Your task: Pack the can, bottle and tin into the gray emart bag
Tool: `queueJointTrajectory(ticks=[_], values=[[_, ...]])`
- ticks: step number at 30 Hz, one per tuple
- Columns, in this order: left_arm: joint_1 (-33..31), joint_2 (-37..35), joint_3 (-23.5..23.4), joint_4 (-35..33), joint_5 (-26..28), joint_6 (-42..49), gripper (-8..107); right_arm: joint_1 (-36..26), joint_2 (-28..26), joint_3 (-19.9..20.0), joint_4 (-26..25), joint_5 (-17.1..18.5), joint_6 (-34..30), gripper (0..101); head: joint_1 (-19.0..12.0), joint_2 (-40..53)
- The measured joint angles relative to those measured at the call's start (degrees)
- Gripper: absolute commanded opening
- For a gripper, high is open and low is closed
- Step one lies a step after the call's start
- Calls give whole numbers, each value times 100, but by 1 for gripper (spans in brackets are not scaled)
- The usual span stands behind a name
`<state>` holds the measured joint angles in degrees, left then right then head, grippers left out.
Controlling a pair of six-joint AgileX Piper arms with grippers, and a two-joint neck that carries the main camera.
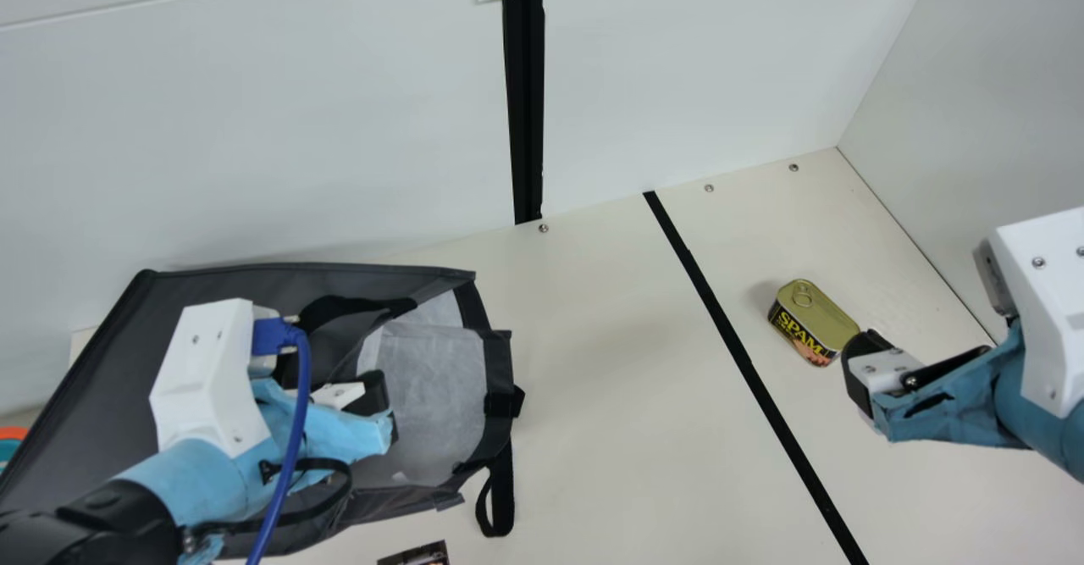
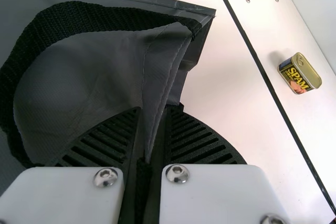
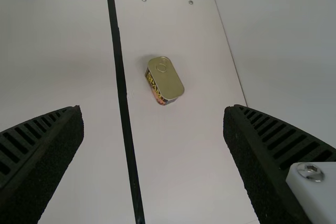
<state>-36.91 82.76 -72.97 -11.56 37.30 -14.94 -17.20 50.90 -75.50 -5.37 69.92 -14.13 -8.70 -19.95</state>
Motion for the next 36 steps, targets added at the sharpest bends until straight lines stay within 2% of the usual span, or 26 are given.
queueJointTrajectory(ticks=[12,26,36], values=[[0,0,0,0,0,0,10,54,105,-45,15,-6,4,91,0,0],[0,0,0,0,0,0,10,240,505,-328,-171,-20,220,91,0,0],[0,0,0,0,0,0,10,65,881,-302,-94,-300,119,91,0,0]])
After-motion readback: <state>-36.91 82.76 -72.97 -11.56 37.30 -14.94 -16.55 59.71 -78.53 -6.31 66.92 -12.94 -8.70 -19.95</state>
